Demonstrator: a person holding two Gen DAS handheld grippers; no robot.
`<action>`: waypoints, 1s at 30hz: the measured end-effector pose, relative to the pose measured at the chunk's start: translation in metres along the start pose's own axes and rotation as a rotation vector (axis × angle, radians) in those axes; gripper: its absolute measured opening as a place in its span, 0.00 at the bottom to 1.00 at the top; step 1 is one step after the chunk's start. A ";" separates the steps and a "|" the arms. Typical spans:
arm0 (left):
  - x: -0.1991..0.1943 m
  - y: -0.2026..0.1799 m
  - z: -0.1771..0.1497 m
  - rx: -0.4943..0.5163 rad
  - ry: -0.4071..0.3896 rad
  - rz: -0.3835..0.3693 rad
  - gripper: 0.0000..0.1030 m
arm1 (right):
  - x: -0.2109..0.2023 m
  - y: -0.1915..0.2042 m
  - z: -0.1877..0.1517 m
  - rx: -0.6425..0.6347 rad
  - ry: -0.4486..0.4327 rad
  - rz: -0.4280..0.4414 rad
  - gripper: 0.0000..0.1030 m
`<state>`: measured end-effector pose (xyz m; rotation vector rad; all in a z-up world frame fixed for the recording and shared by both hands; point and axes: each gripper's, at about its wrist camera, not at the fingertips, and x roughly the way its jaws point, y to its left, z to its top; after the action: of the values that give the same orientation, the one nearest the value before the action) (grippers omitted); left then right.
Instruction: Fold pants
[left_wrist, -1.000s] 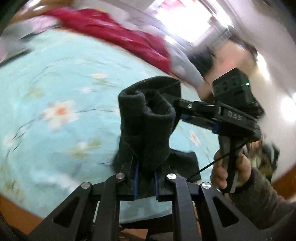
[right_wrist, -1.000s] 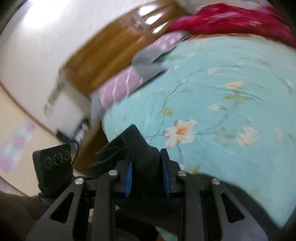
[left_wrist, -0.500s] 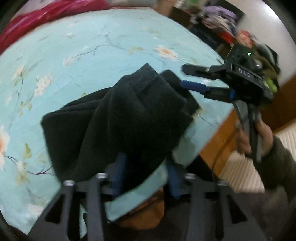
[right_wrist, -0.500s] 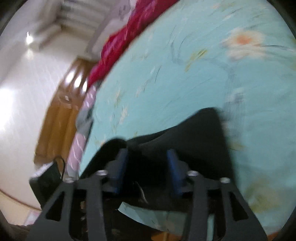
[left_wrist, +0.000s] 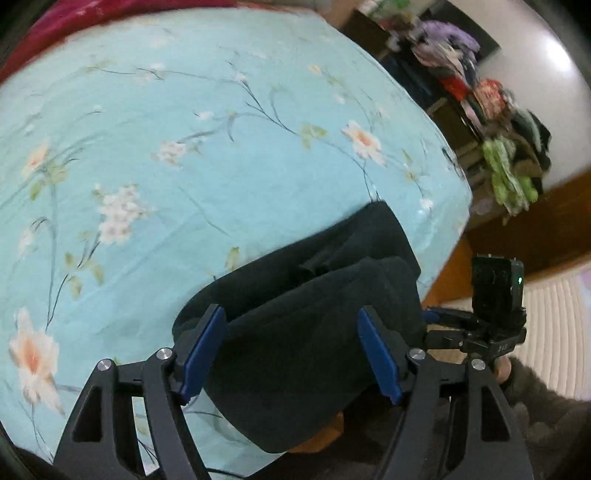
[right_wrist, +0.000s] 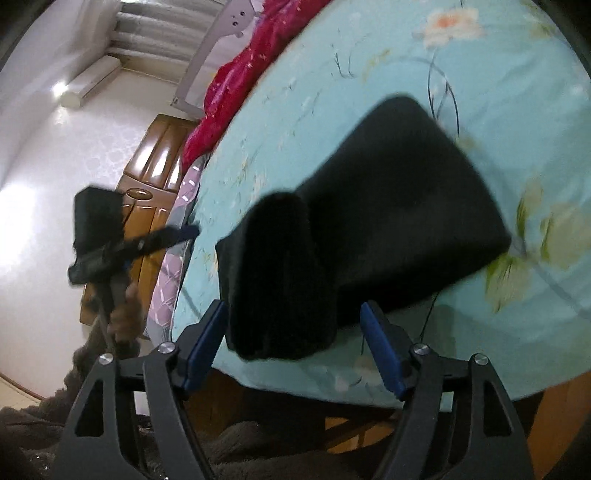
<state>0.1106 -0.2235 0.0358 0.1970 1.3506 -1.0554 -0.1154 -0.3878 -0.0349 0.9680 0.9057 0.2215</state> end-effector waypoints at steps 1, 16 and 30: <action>0.004 -0.005 0.001 0.037 0.022 -0.012 0.72 | 0.001 -0.001 0.000 -0.005 0.010 -0.004 0.73; 0.077 -0.040 0.006 0.501 0.329 0.183 0.72 | 0.022 -0.015 -0.015 0.095 0.151 0.002 0.78; 0.038 -0.040 -0.020 0.418 0.091 0.122 0.18 | 0.010 0.040 -0.001 -0.133 0.103 0.025 0.34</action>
<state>0.0631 -0.2515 0.0157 0.6365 1.1685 -1.2275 -0.1009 -0.3587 -0.0091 0.8504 0.9611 0.3508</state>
